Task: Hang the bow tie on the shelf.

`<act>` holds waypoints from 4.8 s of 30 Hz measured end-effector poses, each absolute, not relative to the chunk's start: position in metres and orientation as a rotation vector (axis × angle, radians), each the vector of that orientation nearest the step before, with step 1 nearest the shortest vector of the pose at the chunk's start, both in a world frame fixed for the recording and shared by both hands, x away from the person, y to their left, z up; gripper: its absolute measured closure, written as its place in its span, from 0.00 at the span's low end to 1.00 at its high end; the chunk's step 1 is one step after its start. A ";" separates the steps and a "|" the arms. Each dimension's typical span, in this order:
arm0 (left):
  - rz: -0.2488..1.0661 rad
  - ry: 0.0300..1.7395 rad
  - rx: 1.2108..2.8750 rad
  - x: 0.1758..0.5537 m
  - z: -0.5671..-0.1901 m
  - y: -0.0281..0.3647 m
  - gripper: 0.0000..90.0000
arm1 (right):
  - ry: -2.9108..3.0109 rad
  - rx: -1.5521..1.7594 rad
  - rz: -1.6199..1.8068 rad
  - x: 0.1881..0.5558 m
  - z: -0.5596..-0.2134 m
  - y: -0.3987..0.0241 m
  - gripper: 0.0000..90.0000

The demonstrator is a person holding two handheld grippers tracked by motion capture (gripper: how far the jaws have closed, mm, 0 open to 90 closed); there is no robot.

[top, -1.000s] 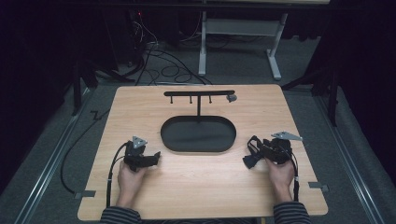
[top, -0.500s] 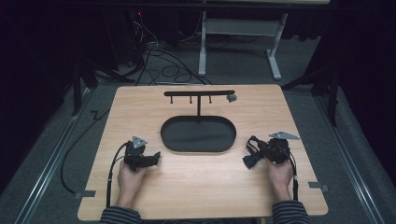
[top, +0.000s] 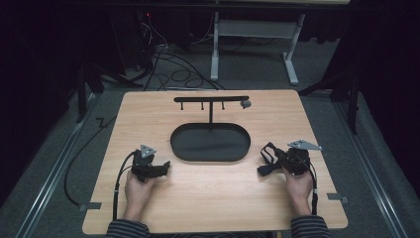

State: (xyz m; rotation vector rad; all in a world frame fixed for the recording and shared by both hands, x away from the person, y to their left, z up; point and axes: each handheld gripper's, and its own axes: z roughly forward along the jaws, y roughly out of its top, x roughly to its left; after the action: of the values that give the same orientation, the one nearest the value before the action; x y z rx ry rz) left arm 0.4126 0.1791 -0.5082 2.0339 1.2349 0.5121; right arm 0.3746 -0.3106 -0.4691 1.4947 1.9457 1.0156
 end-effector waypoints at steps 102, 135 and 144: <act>0.511 1.232 2.034 0.413 -0.508 0.179 0.20 | 2.018 1.216 1.198 0.374 -0.398 -0.253 1.00; 0.511 1.232 2.034 0.413 -0.508 0.179 0.20 | 2.023 1.178 1.212 0.393 -0.377 -0.241 1.00; 0.511 1.232 2.034 0.413 -0.508 0.179 0.20 | 2.004 1.182 1.230 0.399 -0.372 -0.243 1.00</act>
State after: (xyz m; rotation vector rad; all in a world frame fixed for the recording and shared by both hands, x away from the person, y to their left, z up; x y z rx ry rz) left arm 0.4131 0.1792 -0.5082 2.0337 1.2324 0.5115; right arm 0.3988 -0.2426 -0.3723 1.1816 2.0038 1.2299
